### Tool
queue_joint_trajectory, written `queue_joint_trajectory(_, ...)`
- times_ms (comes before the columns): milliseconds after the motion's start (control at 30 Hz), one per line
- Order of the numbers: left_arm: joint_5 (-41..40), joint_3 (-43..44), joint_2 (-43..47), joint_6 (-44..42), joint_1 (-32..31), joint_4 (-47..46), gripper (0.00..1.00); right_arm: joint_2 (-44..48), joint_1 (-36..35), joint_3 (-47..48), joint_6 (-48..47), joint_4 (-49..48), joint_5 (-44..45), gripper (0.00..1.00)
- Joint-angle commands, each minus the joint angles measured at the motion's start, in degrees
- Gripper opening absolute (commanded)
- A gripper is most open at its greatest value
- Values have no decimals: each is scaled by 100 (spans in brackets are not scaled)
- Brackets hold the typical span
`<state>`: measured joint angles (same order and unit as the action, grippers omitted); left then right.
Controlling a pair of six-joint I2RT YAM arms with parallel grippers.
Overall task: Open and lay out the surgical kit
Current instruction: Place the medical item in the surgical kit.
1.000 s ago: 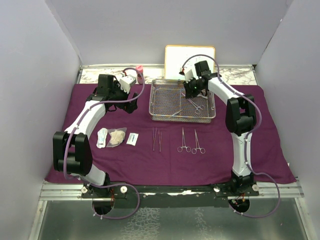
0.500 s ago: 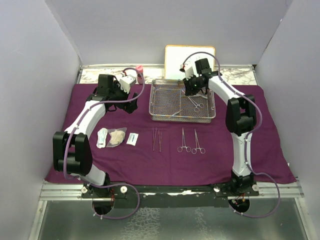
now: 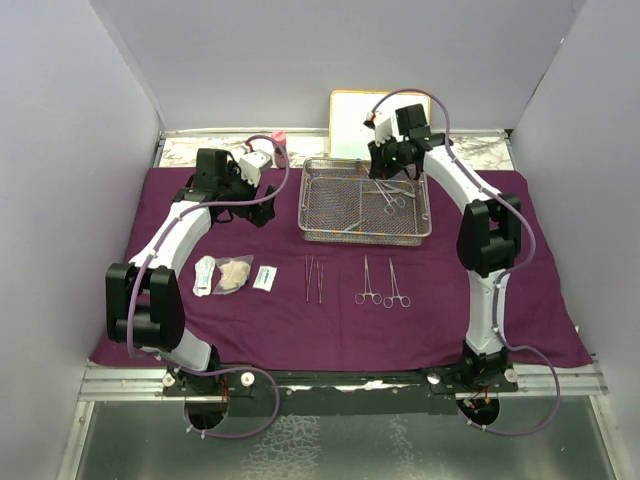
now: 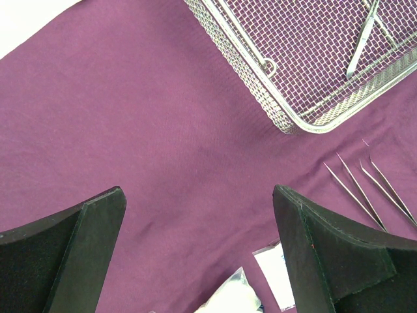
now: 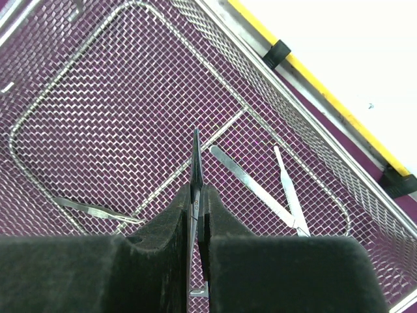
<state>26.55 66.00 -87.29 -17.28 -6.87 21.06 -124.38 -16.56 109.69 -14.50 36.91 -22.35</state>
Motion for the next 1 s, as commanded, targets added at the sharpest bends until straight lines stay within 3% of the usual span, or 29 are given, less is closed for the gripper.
queue_joint_trajectory(0,194,36,226,5,-5,-100,99,482,-38,172,287,6,-105,1)
queue_joint_trajectory(533,211,-3,282,42,-7,-170,99,1679,-41,-889,570,-51,102,1)
queue_joint_trajectory(967,177,-95,375,98,-7,-287,99,3728,-41,-3250,815,-257,436,1)
